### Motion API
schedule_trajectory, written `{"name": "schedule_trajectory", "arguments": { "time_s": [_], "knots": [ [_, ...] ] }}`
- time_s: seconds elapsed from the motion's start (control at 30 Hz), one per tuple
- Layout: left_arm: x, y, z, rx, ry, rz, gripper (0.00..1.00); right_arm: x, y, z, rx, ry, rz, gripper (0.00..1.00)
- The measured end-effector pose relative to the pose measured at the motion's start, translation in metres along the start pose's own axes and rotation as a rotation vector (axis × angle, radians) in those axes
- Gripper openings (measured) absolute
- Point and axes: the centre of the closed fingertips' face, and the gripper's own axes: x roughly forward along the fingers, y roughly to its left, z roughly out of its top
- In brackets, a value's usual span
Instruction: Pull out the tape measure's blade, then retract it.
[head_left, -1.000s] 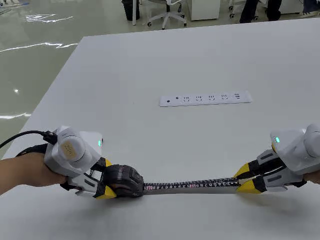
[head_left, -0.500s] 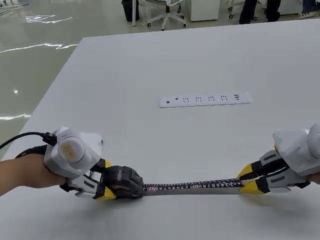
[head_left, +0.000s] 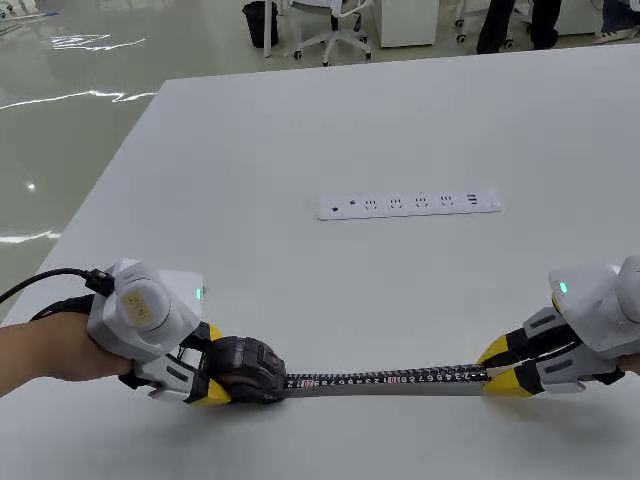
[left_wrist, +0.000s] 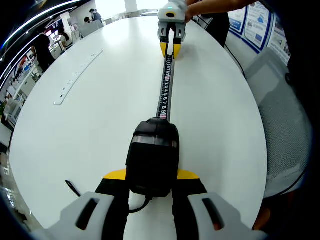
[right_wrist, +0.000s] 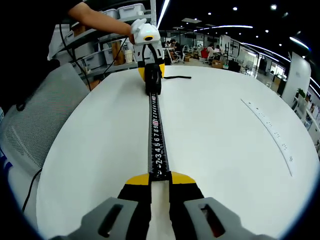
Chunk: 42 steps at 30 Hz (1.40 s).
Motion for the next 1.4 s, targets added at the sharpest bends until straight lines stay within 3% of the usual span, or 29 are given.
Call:
{"name": "schedule_trajectory", "arguments": {
  "time_s": [0.47,0.5,0.53,0.63,1.0,1.33,1.4],
  "knots": [
    [0.001,0.0,0.0,-0.004,0.008,0.003,0.29,0.004,0.0,-0.002,-0.002,0.046,-0.015,0.16],
    [0.001,0.0,0.0,-0.005,0.008,0.003,0.29,0.005,-0.002,0.0,0.058,0.027,-0.04,0.2],
    [0.001,0.0,0.0,-0.009,0.011,0.005,0.29,0.006,-0.001,0.01,0.061,-0.018,-0.021,0.22],
    [0.002,0.0,0.0,-0.003,0.015,0.007,0.3,0.007,-0.002,0.014,0.037,-0.009,-0.028,0.22],
    [0.002,-0.005,-0.002,0.025,0.022,-0.006,0.38,0.0,0.0,0.002,0.055,0.033,-0.043,0.32],
    [-0.005,-0.01,-0.017,0.007,0.041,0.018,0.48,-0.013,-0.001,-0.005,0.119,0.059,-0.103,0.46],
    [-0.008,-0.01,-0.02,-0.021,0.033,0.025,0.48,-0.015,0.001,-0.004,0.123,0.062,-0.113,0.47]
  ]
}}
